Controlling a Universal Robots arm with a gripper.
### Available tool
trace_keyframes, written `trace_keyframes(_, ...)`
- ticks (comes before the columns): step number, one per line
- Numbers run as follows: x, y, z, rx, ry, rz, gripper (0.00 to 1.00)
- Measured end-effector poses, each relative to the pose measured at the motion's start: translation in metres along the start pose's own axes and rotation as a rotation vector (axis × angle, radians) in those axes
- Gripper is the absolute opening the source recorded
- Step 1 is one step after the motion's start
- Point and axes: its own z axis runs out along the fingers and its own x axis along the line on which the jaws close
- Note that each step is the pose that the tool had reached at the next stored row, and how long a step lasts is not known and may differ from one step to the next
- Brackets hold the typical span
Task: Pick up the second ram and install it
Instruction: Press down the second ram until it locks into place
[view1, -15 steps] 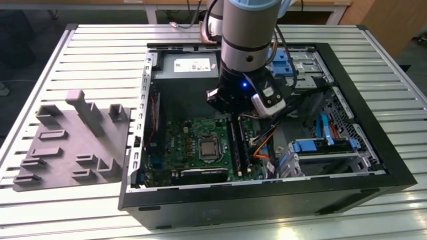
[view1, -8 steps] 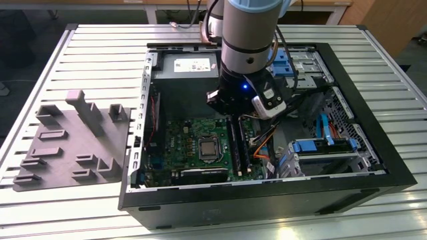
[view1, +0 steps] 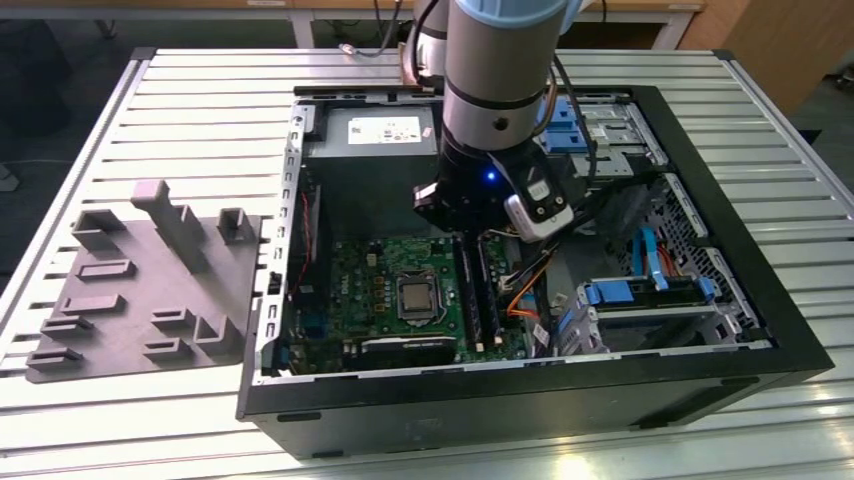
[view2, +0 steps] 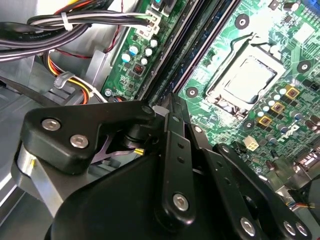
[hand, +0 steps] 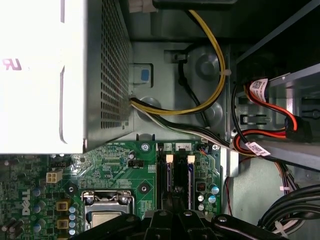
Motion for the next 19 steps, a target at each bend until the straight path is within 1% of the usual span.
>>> trace_keyframes(19,-0.0001,-0.0066,-0.0002,0.0001,0.0,0.0,0.11)
